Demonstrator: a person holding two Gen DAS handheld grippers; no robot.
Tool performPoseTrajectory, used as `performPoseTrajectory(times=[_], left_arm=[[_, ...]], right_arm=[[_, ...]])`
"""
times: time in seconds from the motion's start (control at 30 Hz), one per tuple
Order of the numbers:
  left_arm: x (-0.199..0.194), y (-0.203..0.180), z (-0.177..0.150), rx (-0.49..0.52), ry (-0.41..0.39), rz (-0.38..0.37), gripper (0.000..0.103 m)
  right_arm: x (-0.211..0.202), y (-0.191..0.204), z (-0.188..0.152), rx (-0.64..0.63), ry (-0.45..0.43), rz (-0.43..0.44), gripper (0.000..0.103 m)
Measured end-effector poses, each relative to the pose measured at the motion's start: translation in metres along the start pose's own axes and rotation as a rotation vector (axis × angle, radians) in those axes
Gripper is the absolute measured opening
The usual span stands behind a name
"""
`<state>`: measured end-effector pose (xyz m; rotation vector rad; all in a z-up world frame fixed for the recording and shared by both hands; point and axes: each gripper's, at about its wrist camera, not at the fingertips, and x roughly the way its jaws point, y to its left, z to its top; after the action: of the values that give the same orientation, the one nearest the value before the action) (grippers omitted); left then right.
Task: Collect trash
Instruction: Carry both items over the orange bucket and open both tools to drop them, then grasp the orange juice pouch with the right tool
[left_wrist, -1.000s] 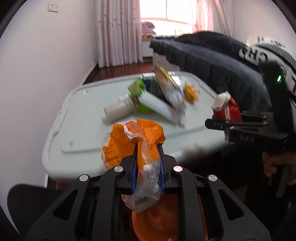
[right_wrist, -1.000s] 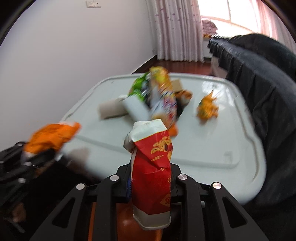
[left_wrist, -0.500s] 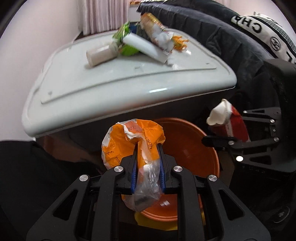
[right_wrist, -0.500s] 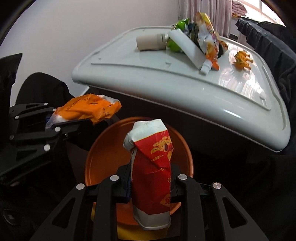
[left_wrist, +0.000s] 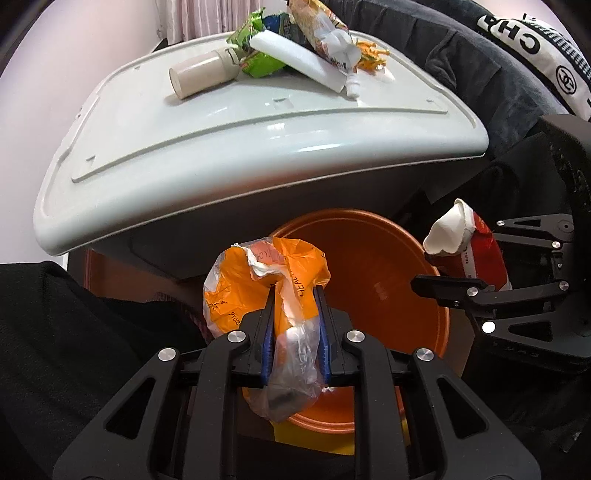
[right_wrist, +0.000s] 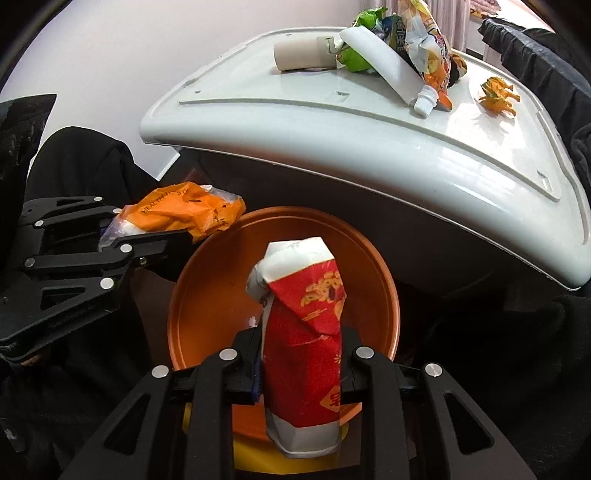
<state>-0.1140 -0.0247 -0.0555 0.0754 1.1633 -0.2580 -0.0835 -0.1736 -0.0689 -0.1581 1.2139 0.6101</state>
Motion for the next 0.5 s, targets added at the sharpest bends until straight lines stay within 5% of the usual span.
performPoseTrajectory(times=[0.07, 0.13, 0.2, 0.5], left_arm=[[0.002, 0.000, 0.000, -0.002, 0.014, 0.007, 0.022], [0.006, 0.003, 0.001, -0.018, 0.033, 0.013, 0.056], [0.004, 0.006, 0.000, -0.033, 0.029, 0.012, 0.070], [0.000, 0.013, -0.001, -0.060, 0.019, -0.001, 0.070]], right_arm=[[0.001, -0.003, 0.002, 0.006, 0.001, 0.002, 0.044], [0.000, -0.004, 0.003, 0.018, -0.003, -0.003, 0.057], [-0.003, -0.007, 0.004, 0.035, -0.020, -0.005, 0.058], [-0.013, -0.025, 0.004, 0.113, -0.065, -0.003, 0.058]])
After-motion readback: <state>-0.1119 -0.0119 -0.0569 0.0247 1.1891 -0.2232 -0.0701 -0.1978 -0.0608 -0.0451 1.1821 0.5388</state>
